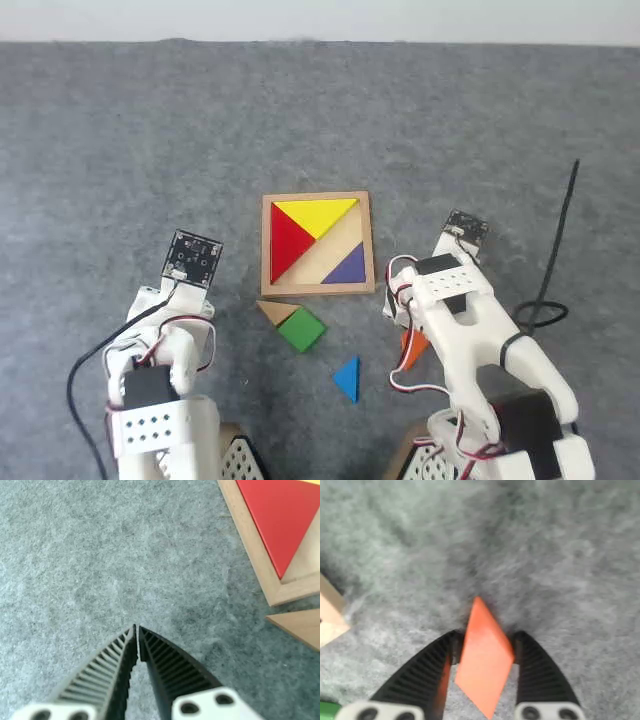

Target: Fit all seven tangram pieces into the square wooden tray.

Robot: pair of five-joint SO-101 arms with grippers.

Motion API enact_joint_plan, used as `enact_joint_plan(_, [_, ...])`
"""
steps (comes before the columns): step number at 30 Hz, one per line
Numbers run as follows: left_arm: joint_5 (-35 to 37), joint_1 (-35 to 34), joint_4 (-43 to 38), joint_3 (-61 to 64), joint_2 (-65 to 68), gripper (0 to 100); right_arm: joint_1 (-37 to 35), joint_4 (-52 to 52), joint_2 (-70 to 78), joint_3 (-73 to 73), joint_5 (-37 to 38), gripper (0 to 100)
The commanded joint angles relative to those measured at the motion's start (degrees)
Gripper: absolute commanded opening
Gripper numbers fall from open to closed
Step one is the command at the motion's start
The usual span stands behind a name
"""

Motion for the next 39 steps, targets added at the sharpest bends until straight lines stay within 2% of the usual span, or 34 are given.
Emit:
enact_joint_plan(1, [-0.1, -0.1, 0.3, -0.2, -0.9, 1, -0.6, 1.4, 1.5, -3.8, -0.4, 2.1])
enact_joint_plan(5, [-0.1, -0.1, 0.3, -0.2, -0.9, 1, 1.9, 8.9, 1.5, -9.1, 0.2, 2.0])
enact_joint_plan(11, [-0.1, -0.1, 0.3, -0.2, -0.9, 1, 6.8, 19.3, 1.5, -15.9, 5.5, 1.7])
enact_joint_plan(16, [-0.2, 0.1, 1.2, -0.2, -1.1, 1, 10.5, 21.3, 1.5, -20.2, 11.3, 1.7])
enact_joint_plan(22, [-2.1, -0.2, 3.7, -0.2, -0.9, 1, 10.9, 23.3, 1.5, -25.5, 20.0, 1.7])
enact_joint_plan(26, [-5.7, -4.3, 4.2, -0.3, -0.8, 1, 11.5, 27.4, 1.5, -31.6, 20.2, 1.7])
enact_joint_plan(30, [-0.1, -14.3, 0.4, -5.6, -0.8, 1, 11.6, 29.2, 1.5, -36.8, 20.0, 1.6])
enact_joint_plan(32, [0.7, -13.5, -2.4, -7.1, -0.2, 1, 11.1, 29.2, 1.5, -37.8, 20.0, 1.6])
enact_joint_plan(35, [3.2, -11.4, -6.2, -7.5, 7.4, 1, 10.6, 30.7, 1.5, -37.7, 20.0, 1.6])
enact_joint_plan(39, [5.8, -11.4, -10.1, -13.8, 26.1, 1, 10.7, 34.5, 1.5, -38.0, 20.0, 0.8])
